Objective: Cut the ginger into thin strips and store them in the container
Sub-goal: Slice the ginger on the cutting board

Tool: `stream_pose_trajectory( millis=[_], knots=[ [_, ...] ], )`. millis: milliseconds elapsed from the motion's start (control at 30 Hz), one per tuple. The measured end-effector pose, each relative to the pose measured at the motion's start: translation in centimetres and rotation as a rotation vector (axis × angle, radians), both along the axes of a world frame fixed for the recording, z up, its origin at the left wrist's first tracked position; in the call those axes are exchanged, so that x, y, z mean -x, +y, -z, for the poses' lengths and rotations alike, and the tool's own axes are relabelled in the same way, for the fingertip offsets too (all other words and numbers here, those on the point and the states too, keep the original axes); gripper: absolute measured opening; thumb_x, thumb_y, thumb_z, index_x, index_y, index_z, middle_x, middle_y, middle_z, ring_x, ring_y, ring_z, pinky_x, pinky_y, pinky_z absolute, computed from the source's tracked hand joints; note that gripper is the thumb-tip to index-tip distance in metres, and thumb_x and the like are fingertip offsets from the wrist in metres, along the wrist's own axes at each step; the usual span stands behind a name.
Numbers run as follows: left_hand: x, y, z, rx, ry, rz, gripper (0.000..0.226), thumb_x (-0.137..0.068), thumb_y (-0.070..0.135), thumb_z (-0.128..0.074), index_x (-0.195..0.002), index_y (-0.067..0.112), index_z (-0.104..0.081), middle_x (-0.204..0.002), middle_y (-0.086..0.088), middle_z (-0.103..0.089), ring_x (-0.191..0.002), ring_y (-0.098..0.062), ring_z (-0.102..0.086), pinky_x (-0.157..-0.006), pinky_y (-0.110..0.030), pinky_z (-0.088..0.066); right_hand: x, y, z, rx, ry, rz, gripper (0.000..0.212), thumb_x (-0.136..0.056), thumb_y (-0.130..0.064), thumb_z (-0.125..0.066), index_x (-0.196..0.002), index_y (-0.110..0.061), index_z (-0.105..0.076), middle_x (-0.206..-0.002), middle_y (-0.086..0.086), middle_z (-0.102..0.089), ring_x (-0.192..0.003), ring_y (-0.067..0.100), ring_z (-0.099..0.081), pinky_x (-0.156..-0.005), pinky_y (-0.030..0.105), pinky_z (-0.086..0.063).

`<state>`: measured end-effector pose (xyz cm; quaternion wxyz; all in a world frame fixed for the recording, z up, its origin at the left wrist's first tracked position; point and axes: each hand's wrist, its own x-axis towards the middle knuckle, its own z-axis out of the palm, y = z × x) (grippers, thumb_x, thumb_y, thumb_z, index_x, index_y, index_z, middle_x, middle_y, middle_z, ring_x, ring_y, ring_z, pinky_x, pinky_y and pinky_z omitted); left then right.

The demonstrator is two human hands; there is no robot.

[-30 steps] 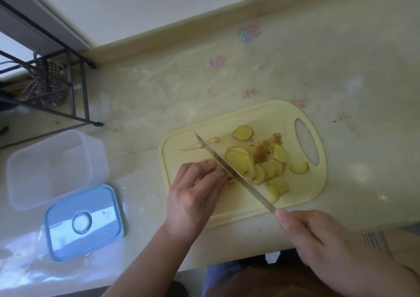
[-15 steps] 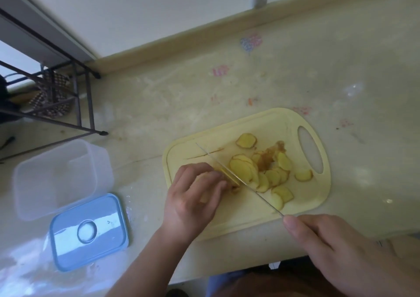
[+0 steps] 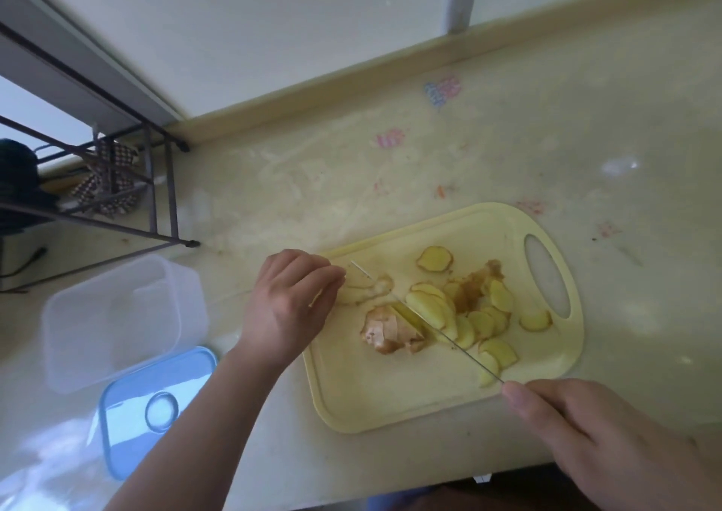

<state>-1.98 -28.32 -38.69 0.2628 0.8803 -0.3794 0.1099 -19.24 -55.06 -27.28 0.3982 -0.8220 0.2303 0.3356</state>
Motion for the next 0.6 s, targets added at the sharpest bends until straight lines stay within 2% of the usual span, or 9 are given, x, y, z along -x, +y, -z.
stream_pose_trajectory(
  millis=[67,133,233,367,433,533,600],
  knots=[
    [-0.09,-0.04,0.1,-0.038,0.023,0.01,0.014,-0.094,0.019,-0.069,-0.095,0.007,-0.076,-0.092,-0.005,-0.07,-0.08,-0.03,-0.063,-0.074,-0.043,-0.049,-0.03,-0.37,0.25,-0.038,-0.047,-0.032,0.112,-0.046,-0.107,-0.005,-0.073,-0.01,-0.056,-0.059,0.006,-0.053,-0.058,0.011,-0.054,-0.06,0.021,-0.041],
    [0.02,-0.09,0.22,-0.078,0.06,0.046,0.018,-0.093,0.024,-0.07,-0.098,0.008,-0.077,-0.095,-0.004,-0.07,-0.083,-0.029,-0.063,-0.076,-0.04,-0.048,0.01,-0.66,0.54,-0.065,-0.067,-0.028,0.1,-0.056,-0.104,-0.012,-0.07,-0.011,-0.049,-0.052,0.002,-0.044,-0.05,0.008,-0.047,-0.054,0.024,-0.036],
    [0.2,-0.15,0.45,-0.13,0.081,0.104,0.022,-0.093,0.032,-0.07,-0.1,0.013,-0.078,-0.096,-0.001,-0.068,-0.086,-0.026,-0.061,-0.078,-0.037,-0.046,0.01,-0.99,0.64,-0.054,-0.032,-0.007,0.105,-0.057,-0.101,-0.015,-0.073,-0.005,-0.055,-0.048,-0.001,-0.041,-0.046,0.005,-0.044,-0.051,0.021,-0.034],
    [0.48,-0.25,0.49,-0.126,0.016,0.097,0.023,-0.094,0.037,-0.068,-0.095,0.016,-0.078,-0.092,-0.001,-0.068,-0.082,-0.025,-0.062,-0.078,-0.04,-0.045,0.06,-1.11,0.87,-0.052,-0.018,-0.027,0.11,-0.051,-0.105,-0.012,-0.071,-0.004,-0.05,-0.049,-0.001,-0.039,-0.047,0.005,-0.041,-0.052,0.023,-0.034],
    [0.63,-0.1,0.62,-0.128,-0.034,0.044,0.02,-0.093,0.035,-0.071,-0.092,0.016,-0.078,-0.09,-0.001,-0.068,-0.079,-0.027,-0.062,-0.076,-0.043,-0.045,0.09,-0.98,0.87,-0.074,-0.016,-0.03,0.108,-0.052,-0.105,-0.013,-0.07,-0.004,-0.046,-0.048,-0.001,-0.037,-0.045,0.006,-0.038,-0.05,0.022,-0.031],
    [0.65,0.38,0.81,-0.129,-0.082,-0.117,0.015,-0.091,0.031,-0.075,-0.086,0.017,-0.077,-0.087,-0.001,-0.068,-0.076,-0.029,-0.062,-0.075,-0.043,-0.043,0.42,-0.87,0.79,-0.065,-0.016,-0.018,0.102,-0.06,-0.1,-0.016,-0.072,-0.005,-0.053,-0.049,-0.002,-0.038,-0.046,0.006,-0.04,-0.051,0.02,-0.032],
    [0.52,0.73,0.81,-0.13,-0.098,-0.199,0.016,-0.091,0.03,-0.074,-0.083,0.016,-0.077,-0.087,-0.001,-0.068,-0.076,-0.029,-0.062,-0.076,-0.043,-0.042,0.51,-0.7,0.58,-0.078,-0.023,-0.014,0.102,-0.051,-0.105,-0.012,-0.069,-0.012,-0.049,-0.048,-0.002,-0.038,-0.046,0.006,-0.04,-0.051,0.019,-0.031]
  ],
)
